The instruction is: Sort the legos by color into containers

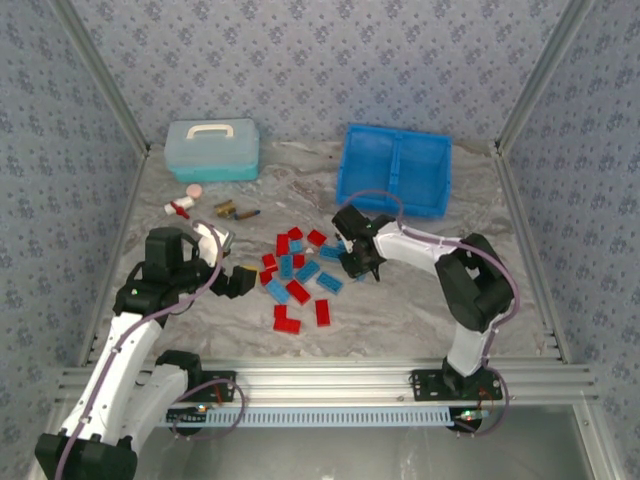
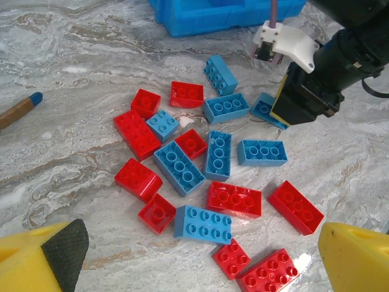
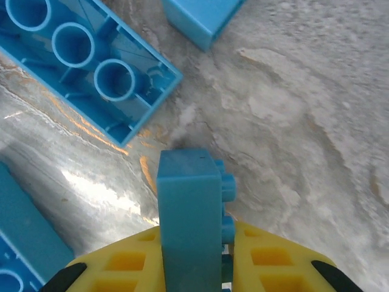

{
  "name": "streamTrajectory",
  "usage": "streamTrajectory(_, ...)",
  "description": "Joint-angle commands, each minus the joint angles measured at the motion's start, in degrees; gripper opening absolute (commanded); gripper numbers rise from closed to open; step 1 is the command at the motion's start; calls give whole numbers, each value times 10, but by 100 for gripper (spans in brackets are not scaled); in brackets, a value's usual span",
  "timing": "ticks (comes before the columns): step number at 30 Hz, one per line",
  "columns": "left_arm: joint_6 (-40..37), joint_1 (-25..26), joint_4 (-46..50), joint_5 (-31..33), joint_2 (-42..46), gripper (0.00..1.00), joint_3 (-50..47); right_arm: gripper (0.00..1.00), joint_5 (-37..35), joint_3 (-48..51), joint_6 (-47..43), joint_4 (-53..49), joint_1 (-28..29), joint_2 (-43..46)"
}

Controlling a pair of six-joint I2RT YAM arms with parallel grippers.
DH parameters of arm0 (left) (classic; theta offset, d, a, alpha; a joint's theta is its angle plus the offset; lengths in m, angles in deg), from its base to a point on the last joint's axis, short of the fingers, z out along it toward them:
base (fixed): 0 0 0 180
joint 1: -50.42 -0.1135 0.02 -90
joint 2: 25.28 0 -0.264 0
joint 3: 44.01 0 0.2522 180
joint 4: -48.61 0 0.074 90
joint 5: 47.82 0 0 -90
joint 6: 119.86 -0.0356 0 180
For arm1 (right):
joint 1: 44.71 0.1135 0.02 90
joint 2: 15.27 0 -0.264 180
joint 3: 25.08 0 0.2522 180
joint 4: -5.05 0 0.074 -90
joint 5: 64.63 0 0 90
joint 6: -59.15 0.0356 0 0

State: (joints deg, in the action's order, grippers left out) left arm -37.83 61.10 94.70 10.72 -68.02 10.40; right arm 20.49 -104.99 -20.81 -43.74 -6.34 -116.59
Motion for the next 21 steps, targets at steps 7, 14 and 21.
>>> streamTrajectory(7,-9,5,-14,-27,11,99,-4,22,-69,-71,70,-28,-98,143)
streamTrajectory(14,-22,35,-23,-54,16,99,-9,21,-30,-150,109,27,-244,96)
streamTrajectory(21,-46,69,-43,-88,55,99,-30,19,-38,-317,100,-16,-288,-94)
